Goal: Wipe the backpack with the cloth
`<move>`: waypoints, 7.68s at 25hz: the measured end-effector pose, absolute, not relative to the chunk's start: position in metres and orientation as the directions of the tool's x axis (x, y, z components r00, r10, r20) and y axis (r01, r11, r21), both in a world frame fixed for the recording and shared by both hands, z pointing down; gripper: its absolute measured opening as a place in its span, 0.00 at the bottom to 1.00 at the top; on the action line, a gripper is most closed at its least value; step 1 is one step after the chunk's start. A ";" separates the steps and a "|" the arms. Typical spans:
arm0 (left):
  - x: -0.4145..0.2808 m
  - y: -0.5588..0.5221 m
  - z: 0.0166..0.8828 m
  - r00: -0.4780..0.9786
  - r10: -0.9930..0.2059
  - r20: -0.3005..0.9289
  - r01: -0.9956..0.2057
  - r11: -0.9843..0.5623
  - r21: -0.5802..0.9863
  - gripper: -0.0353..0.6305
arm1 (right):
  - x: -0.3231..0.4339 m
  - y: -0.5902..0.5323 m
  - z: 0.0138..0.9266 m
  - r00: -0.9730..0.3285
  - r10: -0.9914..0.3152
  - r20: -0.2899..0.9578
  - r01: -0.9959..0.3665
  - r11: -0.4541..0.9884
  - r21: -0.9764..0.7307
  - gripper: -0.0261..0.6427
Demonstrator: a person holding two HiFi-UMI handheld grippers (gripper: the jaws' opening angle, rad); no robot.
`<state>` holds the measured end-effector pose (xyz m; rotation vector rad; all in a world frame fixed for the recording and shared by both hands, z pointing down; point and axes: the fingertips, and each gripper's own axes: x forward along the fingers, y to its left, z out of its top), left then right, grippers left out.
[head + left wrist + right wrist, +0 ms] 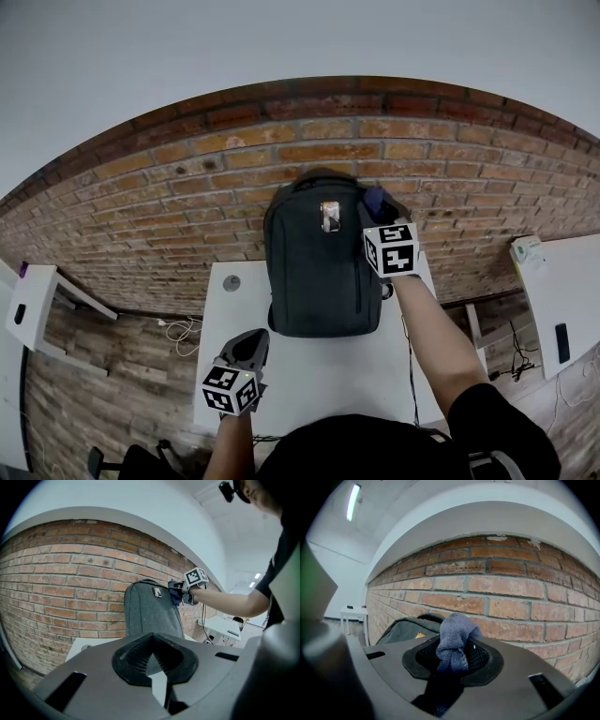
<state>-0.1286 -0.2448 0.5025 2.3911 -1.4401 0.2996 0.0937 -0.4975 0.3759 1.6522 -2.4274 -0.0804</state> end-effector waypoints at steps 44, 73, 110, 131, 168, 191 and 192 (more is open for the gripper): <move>-0.122 -0.241 0.504 0.478 -0.809 0.343 -0.878 -0.445 0.176 0.04 | 0.029 -0.420 0.474 -0.554 -0.780 0.289 -0.749 0.619 0.235 0.20; -0.121 -0.238 0.496 0.494 -0.802 0.336 -0.869 -0.471 0.152 0.04 | 0.046 -0.328 0.561 -0.610 -0.713 0.345 -0.752 0.658 0.030 0.20; -0.130 -0.239 0.497 0.495 -0.803 0.332 -0.868 -0.470 0.156 0.04 | 0.007 -0.281 0.654 -0.595 -0.546 0.590 -0.691 0.722 -0.030 0.20; -0.135 -0.238 0.498 0.490 -0.808 0.328 -0.871 -0.462 0.165 0.04 | 0.005 -0.392 0.503 -0.567 -0.723 0.394 -0.765 0.640 0.074 0.20; -0.159 -0.238 0.508 0.454 -0.825 0.336 -0.891 -0.410 0.197 0.04 | -0.048 -0.505 0.391 -0.542 -0.784 0.303 -0.769 0.608 0.198 0.21; -0.153 -0.228 0.510 0.480 -0.812 0.332 -0.877 -0.436 0.204 0.04 | -0.059 -0.430 0.479 -0.578 -0.708 0.405 -0.716 0.679 0.165 0.21; -0.152 -0.227 0.511 0.483 -0.809 0.335 -0.875 -0.438 0.205 0.04 | -0.060 -0.426 0.482 -0.578 -0.706 0.409 -0.711 0.682 0.171 0.21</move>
